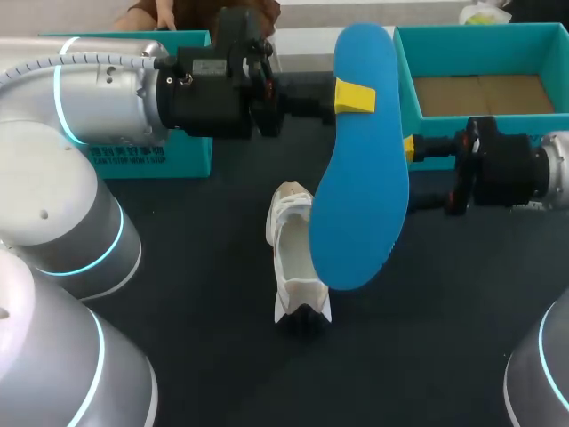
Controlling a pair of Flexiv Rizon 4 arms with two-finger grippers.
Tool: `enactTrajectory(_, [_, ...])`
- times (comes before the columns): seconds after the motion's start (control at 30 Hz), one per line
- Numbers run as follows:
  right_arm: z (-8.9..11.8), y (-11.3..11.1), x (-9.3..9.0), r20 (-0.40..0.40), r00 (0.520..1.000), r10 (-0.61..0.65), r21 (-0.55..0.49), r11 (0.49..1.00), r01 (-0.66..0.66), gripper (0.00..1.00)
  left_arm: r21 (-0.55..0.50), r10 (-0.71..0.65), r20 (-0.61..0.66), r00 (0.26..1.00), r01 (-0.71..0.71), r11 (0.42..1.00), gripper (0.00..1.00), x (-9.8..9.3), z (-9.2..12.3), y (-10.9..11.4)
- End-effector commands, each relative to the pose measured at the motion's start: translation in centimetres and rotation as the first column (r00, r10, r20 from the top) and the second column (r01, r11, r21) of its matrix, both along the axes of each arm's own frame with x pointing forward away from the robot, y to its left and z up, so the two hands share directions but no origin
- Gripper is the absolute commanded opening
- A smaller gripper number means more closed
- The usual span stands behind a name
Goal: Take the shoe out of the shoebox, open the shoe tongue, remove and reinsert the insole, then place the shoe into the shoebox
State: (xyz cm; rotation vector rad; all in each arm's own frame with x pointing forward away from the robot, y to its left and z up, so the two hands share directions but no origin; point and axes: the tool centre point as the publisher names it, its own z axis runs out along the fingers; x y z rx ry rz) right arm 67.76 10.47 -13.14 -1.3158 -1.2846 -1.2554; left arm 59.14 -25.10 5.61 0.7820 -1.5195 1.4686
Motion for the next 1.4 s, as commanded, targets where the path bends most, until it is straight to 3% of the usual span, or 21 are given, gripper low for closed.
enactTrajectory(0.03, [0.0,0.2,0.1,-0.001,1.0,-0.001,-0.001,1.0,0.001,1.0,-0.024,-0.004,-0.026,1.0,0.003,1.0,0.0,-0.1,-0.2,0.3])
enactTrajectory(0.13, [0.0,0.2,0.1,-0.001,1.0,-0.001,-0.001,1.0,0.001,1.0,-0.043,-0.011,-0.032,0.999,0.01,0.999,0.0,0.4,-0.7,1.3])
enactTrajectory(0.4, [0.0,0.2,0.1,-0.001,1.0,-0.001,-0.001,1.0,0.001,1.0,0.0,-0.047,0.233,0.971,0.048,0.999,0.0,1.0,-2.6,3.7])
enactTrajectory(0.53, [0.0,0.2,0.1,-0.001,1.0,-0.001,-0.001,1.0,0.001,1.0,-0.042,-0.037,0.461,0.886,0.064,0.997,0.0,1.5,-4.1,4.4])
enactTrajectory(0.6, [0.0,0.2,0.1,-0.001,1.0,-0.001,-0.001,1.0,0.001,1.0,-0.093,0.033,0.48,0.877,0.014,0.996,0.0,2.0,-4.5,4.5])
enactTrajectory(0.7, [0.0,0.2,0.1,-0.001,1.0,-0.001,-0.001,1.0,0.001,1.0,-0.115,0.054,0.702,0.71,0.039,0.993,0.0,2.5,-5.9,4.7])
enactTrajectory(0.8, [0.0,0.2,0.1,-0.001,1.0,-0.001,-0.001,1.0,0.001,1.0,-0.145,0.094,0.848,0.522,0.057,0.988,0.0,3.1,-7.3,4.8])
enactTrajectory(1.03, [0.0,0.2,0.1,-0.001,1.0,-0.001,-0.001,1.0,0.001,1.0,-0.237,0.203,0.95,0.235,0.127,0.963,0.0,4.0,-8.3,5.0])
enactTrajectory(1.17, [0.0,0.2,0.1,-0.001,1.0,-0.001,-0.001,1.0,0.001,1.0,-0.181,0.181,0.983,0.017,0.187,0.965,0.0,4.9,-8.3,5.4])
enactTrajectory(1.3, [0.0,0.2,0.1,-0.001,1.0,-0.001,-0.001,1.0,0.001,1.0,-0.163,0.186,0.978,-0.099,0.204,0.965,0.0,5.7,-8.8,6.2])
enactTrajectory(1.4, [0.0,0.2,0.1,-0.001,1.0,-0.001,-0.001,1.0,0.001,1.0,-0.16,0.17,0.984,-0.061,0.136,0.978,0.0,5.7,-9.6,6.5])
